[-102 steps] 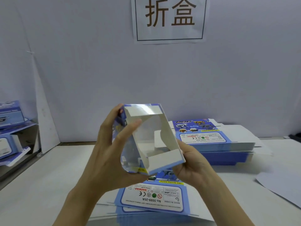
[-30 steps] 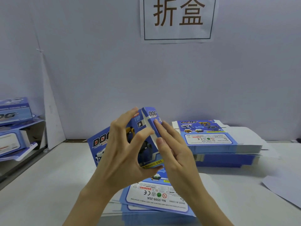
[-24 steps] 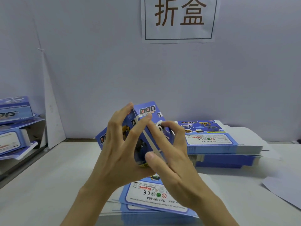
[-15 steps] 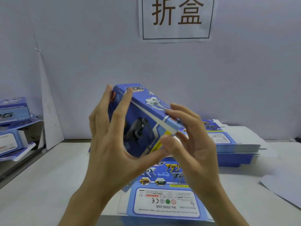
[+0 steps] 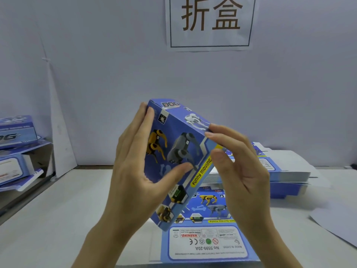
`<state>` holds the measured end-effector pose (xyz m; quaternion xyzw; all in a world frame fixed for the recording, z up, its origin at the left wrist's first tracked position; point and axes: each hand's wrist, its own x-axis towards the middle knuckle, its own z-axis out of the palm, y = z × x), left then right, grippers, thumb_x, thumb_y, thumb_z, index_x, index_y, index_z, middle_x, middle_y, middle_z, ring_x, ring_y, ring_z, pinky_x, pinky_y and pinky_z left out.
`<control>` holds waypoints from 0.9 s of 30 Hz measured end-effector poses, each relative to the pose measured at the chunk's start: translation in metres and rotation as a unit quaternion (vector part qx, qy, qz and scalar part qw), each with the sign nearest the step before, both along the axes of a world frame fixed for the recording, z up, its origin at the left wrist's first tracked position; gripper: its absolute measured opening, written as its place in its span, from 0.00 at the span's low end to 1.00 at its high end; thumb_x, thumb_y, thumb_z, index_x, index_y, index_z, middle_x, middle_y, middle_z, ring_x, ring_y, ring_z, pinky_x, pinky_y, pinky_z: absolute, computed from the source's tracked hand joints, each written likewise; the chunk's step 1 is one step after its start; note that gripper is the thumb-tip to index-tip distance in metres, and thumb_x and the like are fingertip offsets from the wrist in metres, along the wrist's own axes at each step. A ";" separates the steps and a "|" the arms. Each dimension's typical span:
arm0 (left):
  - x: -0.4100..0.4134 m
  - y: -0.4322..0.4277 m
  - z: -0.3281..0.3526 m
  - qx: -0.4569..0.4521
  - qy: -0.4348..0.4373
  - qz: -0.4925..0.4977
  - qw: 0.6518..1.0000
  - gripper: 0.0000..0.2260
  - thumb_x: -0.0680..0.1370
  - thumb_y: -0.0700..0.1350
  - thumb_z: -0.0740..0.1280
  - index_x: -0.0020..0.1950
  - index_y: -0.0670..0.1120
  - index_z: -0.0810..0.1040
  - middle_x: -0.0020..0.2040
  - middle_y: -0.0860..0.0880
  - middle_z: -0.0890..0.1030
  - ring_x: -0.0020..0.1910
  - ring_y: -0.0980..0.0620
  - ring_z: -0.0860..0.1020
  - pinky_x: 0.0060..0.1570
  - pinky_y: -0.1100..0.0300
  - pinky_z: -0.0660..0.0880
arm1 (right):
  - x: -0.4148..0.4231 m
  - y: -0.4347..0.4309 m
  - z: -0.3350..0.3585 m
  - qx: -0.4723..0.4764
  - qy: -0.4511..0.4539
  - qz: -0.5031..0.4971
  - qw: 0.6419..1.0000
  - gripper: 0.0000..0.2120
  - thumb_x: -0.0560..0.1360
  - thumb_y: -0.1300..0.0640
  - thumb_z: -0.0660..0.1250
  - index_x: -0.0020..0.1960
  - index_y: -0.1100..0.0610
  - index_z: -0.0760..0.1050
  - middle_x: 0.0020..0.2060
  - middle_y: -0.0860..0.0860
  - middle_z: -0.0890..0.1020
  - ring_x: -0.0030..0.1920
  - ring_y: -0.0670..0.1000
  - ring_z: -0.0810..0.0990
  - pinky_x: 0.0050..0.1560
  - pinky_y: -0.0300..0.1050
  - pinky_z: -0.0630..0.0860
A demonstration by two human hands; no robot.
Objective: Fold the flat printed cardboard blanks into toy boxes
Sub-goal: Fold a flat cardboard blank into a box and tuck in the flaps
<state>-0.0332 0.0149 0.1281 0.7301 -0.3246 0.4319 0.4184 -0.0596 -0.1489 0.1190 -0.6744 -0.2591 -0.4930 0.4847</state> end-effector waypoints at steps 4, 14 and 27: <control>0.000 0.001 0.003 0.004 -0.036 0.018 0.999 0.38 0.71 0.57 0.69 0.75 0.42 0.61 0.70 0.50 0.63 0.71 0.60 0.62 0.66 0.71 0.62 | -0.001 -0.004 0.002 -0.017 0.026 0.001 1.000 0.15 0.76 0.56 0.60 0.61 0.46 0.74 0.65 0.50 0.73 0.67 0.44 0.71 0.56 0.36 0.72; 0.020 -0.005 -0.018 0.016 0.026 0.075 0.997 0.38 0.74 0.65 0.63 0.77 0.46 0.57 0.71 0.52 0.63 0.70 0.56 0.61 0.68 0.60 0.64 | 0.011 -0.006 -0.007 0.182 0.022 -0.074 0.980 0.13 0.76 0.47 0.58 0.59 0.42 0.75 0.67 0.52 0.70 0.60 0.49 0.72 0.57 0.38 0.72; 0.065 0.027 -0.030 -0.302 0.445 -0.088 0.838 0.41 0.64 0.63 0.69 0.72 0.46 0.66 0.64 0.46 0.76 0.63 0.44 0.73 0.63 0.46 0.69 | 0.022 -0.028 0.001 0.422 0.210 0.055 0.880 0.19 0.75 0.65 0.53 0.58 0.46 0.72 0.64 0.55 0.73 0.63 0.56 0.72 0.52 0.49 0.71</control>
